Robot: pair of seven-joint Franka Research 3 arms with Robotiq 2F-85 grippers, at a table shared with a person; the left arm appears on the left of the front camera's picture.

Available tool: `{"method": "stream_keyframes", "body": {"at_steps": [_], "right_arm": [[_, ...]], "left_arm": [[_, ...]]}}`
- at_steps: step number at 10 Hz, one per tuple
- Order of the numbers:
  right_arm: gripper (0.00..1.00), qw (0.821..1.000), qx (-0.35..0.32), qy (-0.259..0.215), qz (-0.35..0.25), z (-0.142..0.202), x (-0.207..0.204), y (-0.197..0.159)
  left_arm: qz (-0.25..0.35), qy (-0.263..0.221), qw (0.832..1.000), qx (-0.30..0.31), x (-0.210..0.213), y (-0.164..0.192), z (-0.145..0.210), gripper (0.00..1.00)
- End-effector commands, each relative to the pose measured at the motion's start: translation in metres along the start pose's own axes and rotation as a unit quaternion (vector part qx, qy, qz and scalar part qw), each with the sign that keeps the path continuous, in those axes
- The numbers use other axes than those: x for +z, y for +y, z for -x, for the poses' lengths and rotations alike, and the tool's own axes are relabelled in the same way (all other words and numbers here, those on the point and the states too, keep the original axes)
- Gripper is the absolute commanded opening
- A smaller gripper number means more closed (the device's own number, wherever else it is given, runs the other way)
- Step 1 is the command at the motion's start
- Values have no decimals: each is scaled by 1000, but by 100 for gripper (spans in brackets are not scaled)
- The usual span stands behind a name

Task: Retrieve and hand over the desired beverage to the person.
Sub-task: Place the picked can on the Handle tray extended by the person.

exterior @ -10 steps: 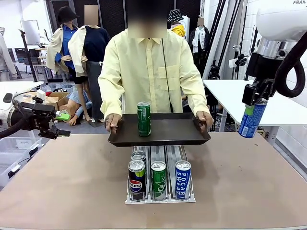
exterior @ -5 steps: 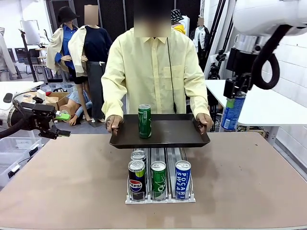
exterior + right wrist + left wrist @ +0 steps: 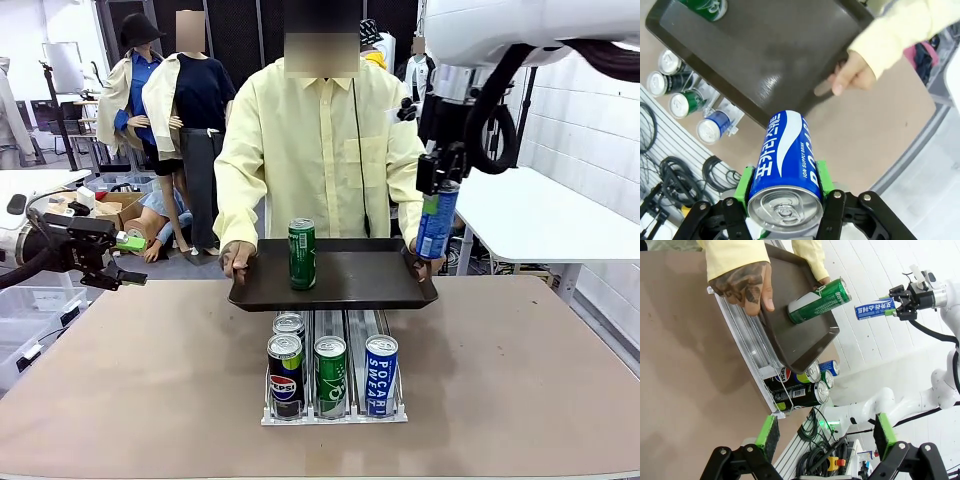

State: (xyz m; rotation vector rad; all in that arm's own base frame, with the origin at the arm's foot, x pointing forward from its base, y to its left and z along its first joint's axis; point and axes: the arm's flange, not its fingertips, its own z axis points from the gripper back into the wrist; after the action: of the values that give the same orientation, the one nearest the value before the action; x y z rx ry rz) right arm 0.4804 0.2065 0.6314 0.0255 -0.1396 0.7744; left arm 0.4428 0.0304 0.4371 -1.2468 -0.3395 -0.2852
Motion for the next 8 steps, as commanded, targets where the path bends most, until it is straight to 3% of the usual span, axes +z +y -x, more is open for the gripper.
{"method": "stream_keyframes", "body": {"at_steps": [1,8], "right_arm": [[32,1000,28,2,-4,-24,1,2],[32,994,107,32,-3,-102,-40,9]], "left_arm": [[1,-3,1000,-2,3,-1,0,100],[1,-3,1000,-2,3,-1,0,100]]}}
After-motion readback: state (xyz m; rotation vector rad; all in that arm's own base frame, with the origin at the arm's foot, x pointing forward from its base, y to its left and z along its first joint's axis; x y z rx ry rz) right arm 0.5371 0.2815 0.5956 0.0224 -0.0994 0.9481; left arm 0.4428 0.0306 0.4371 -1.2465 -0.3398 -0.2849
